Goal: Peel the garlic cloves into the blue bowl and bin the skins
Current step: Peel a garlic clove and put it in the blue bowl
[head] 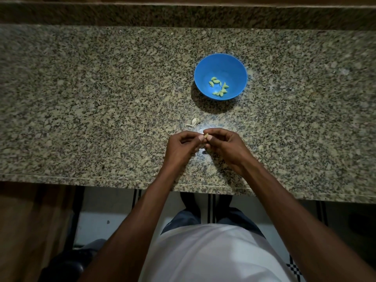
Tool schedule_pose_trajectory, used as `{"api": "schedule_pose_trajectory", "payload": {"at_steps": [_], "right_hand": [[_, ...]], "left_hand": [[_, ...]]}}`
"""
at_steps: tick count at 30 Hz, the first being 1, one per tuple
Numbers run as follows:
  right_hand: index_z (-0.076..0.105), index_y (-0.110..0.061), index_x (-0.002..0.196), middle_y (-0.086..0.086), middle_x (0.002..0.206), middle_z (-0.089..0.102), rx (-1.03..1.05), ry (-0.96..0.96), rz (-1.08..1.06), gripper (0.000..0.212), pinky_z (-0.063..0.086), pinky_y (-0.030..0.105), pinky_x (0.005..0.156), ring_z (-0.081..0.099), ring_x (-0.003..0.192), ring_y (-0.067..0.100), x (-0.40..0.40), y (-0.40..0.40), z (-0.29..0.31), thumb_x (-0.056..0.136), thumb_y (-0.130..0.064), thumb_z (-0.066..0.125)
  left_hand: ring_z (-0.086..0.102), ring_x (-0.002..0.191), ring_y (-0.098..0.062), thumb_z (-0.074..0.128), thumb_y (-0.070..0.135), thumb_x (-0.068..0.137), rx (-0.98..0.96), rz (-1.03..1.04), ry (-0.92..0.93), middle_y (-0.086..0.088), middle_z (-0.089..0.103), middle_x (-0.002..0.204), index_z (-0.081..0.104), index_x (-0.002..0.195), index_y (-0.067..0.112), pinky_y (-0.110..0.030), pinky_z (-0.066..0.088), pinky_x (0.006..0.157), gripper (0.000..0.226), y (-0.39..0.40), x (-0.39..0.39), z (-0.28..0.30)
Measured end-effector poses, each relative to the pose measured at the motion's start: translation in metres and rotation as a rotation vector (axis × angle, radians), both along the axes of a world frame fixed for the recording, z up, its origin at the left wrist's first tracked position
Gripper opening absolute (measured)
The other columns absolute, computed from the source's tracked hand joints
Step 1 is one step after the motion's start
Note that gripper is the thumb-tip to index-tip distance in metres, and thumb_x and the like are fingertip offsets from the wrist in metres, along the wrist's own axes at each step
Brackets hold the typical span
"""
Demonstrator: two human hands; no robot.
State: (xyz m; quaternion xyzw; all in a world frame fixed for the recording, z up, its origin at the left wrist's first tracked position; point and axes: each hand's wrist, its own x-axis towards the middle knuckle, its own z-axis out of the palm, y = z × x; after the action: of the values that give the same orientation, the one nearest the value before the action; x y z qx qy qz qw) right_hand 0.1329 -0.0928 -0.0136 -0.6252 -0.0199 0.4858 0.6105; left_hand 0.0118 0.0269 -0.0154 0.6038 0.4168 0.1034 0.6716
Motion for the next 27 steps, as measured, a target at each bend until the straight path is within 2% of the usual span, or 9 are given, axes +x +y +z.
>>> {"api": "schedule_pose_trajectory", "payload": {"at_steps": [4, 7, 9, 12, 15, 21, 27], "right_hand": [[0.074, -0.002, 0.119, 0.016, 0.106, 0.079, 0.029, 0.046, -0.053, 0.024, 0.062, 0.035, 0.095, 0.076, 0.093, 0.02, -0.005, -0.002, 0.0, 0.096, 0.0, 0.071], [0.076, 0.0, 0.115, 0.017, 0.108, 0.079, 0.009, 0.051, -0.094, 0.027, 0.062, 0.035, 0.094, 0.077, 0.103, 0.028, -0.009, -0.001, 0.001, 0.089, -0.007, 0.081], [0.076, 0.003, 0.113, 0.018, 0.105, 0.079, 0.006, 0.043, -0.12, 0.025, 0.063, 0.032, 0.089, 0.077, 0.101, 0.029, -0.01, 0.0, 0.002, 0.089, -0.005, 0.08], [0.076, 0.006, 0.111, 0.019, 0.1, 0.08, 0.004, -0.004, -0.119, 0.023, 0.063, 0.027, 0.081, 0.079, 0.091, 0.025, -0.009, 0.001, 0.004, 0.09, -0.002, 0.078], [0.076, 0.007, 0.109, 0.019, 0.094, 0.08, 0.004, -0.101, -0.088, 0.022, 0.063, 0.027, 0.078, 0.079, 0.087, 0.026, -0.007, 0.001, 0.003, 0.09, -0.003, 0.08], [0.077, 0.005, 0.107, 0.017, 0.092, 0.08, 0.015, -0.178, -0.046, 0.02, 0.063, 0.03, 0.079, 0.079, 0.09, 0.03, -0.006, 0.0, -0.001, 0.09, -0.007, 0.08], [0.079, 0.002, 0.101, 0.013, 0.088, 0.081, -0.049, -0.306, 0.026, 0.011, 0.062, 0.031, 0.075, 0.079, 0.082, 0.026, -0.007, 0.005, -0.006, 0.092, -0.004, 0.078]], "left_hand": [[0.076, 0.082, -0.013, 0.078, 0.019, 0.093, 0.105, 0.031, 0.048, -0.001, 0.079, 0.087, 0.078, 0.098, 0.011, -0.027, 0.061, 0.071, 0.01, -0.001, 0.001, -0.005], [0.074, 0.079, -0.004, 0.076, 0.02, 0.094, 0.243, 0.017, 0.084, 0.007, 0.078, 0.084, 0.079, 0.094, 0.017, -0.023, 0.061, 0.071, 0.004, -0.005, 0.003, -0.004], [0.074, 0.08, -0.003, 0.076, 0.02, 0.094, 0.25, 0.021, 0.097, 0.007, 0.078, 0.084, 0.08, 0.094, 0.017, -0.025, 0.062, 0.072, 0.005, -0.007, 0.005, -0.002], [0.076, 0.08, -0.007, 0.076, 0.016, 0.095, 0.158, 0.02, 0.06, -0.001, 0.079, 0.087, 0.079, 0.099, 0.007, -0.021, 0.059, 0.069, 0.01, -0.004, 0.006, -0.001], [0.075, 0.072, -0.007, 0.075, 0.009, 0.094, 0.01, 0.014, 0.019, -0.007, 0.079, 0.084, 0.077, 0.103, -0.003, -0.016, 0.056, 0.064, 0.015, 0.002, 0.004, 0.003], [0.073, 0.073, -0.013, 0.074, 0.012, 0.095, -0.095, -0.067, 0.048, -0.014, 0.079, 0.087, 0.077, 0.105, -0.003, -0.025, 0.059, 0.07, 0.018, 0.016, 0.003, -0.002], [0.069, 0.071, -0.015, 0.073, 0.005, 0.094, -0.203, -0.164, 0.088, -0.016, 0.077, 0.089, 0.075, 0.107, -0.007, -0.027, 0.06, 0.074, 0.018, 0.032, 0.003, 0.002]]}}
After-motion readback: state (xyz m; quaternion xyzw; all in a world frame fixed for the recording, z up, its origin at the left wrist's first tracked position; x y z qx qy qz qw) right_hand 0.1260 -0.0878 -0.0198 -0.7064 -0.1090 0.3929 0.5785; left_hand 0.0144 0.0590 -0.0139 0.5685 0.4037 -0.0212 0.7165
